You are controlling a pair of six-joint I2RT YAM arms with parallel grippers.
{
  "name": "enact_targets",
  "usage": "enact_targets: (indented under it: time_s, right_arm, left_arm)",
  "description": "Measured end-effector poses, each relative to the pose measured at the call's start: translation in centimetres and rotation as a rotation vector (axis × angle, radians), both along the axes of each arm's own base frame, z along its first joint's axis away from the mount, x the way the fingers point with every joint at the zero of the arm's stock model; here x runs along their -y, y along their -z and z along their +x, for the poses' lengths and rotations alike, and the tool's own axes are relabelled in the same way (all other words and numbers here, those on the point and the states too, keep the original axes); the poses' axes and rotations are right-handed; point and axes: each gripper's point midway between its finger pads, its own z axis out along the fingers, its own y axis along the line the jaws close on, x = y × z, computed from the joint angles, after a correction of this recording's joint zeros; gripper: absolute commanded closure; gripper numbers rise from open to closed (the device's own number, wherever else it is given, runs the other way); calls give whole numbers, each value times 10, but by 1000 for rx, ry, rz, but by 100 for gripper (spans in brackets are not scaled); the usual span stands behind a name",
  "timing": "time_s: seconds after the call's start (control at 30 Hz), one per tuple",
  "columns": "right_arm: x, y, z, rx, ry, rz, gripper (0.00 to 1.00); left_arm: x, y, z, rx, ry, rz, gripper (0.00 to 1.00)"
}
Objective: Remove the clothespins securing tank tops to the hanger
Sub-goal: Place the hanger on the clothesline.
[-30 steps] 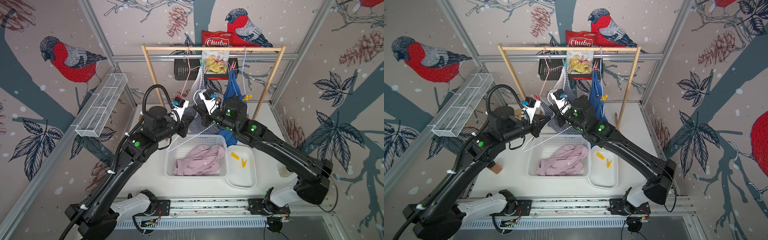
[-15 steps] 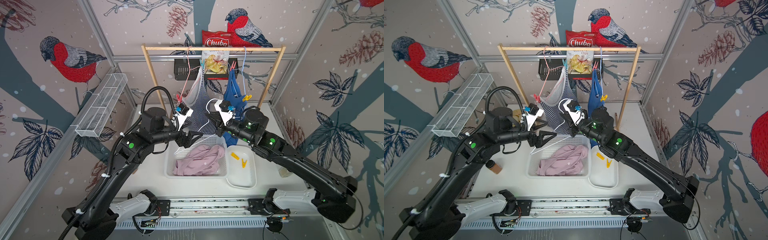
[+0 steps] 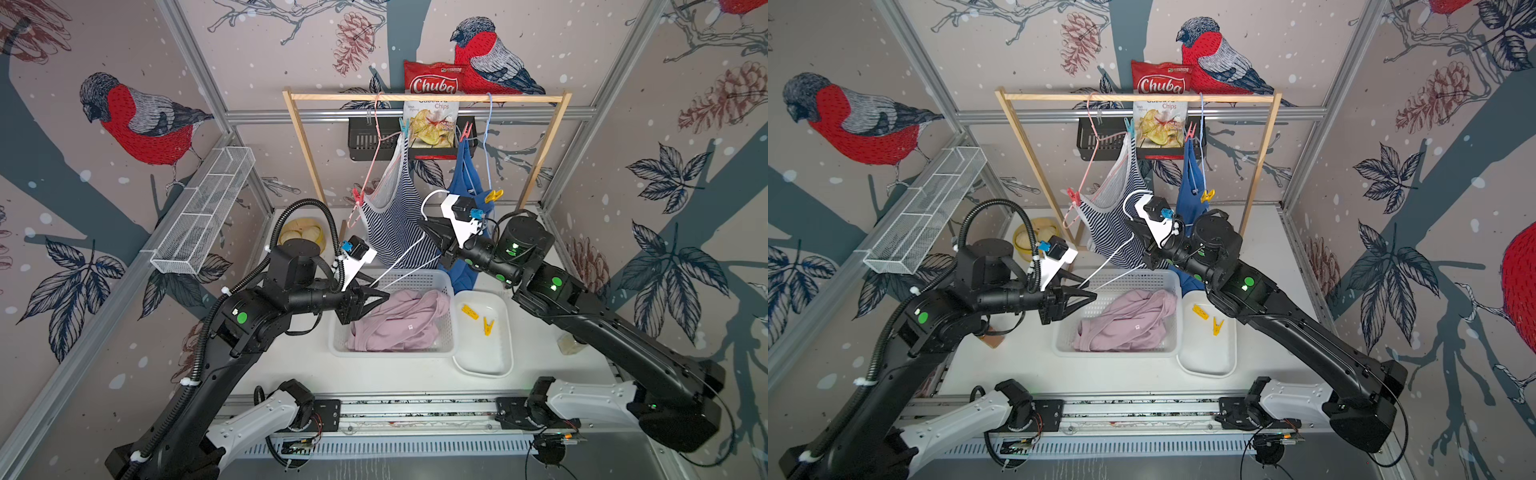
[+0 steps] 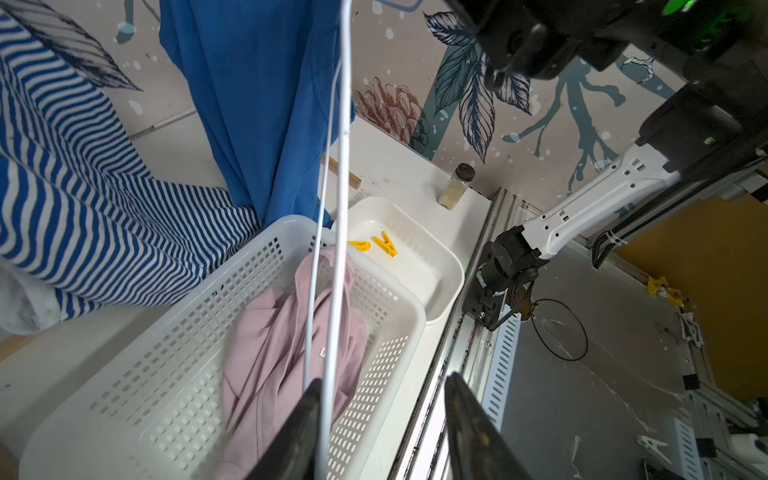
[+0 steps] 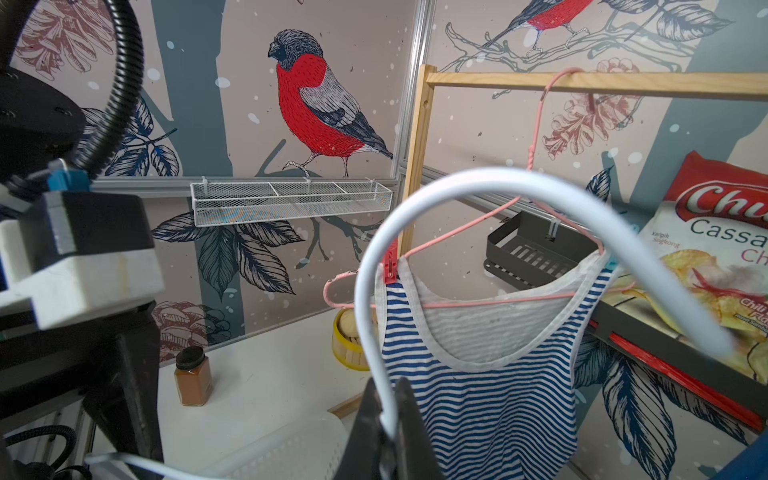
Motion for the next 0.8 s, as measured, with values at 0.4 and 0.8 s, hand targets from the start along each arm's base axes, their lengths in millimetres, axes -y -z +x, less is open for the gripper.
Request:
enact_targets:
  time_s: [0.4, 0.8]
  right_arm:
    - [4, -18, -13, -1, -67, 35, 38]
    - [32, -54, -45, 33, -119, 157, 3]
  left_arm:
    - [-10, -10, -11, -34, -58, -53, 100]
    - [-41, -83, -24, 186, -175, -216, 100]
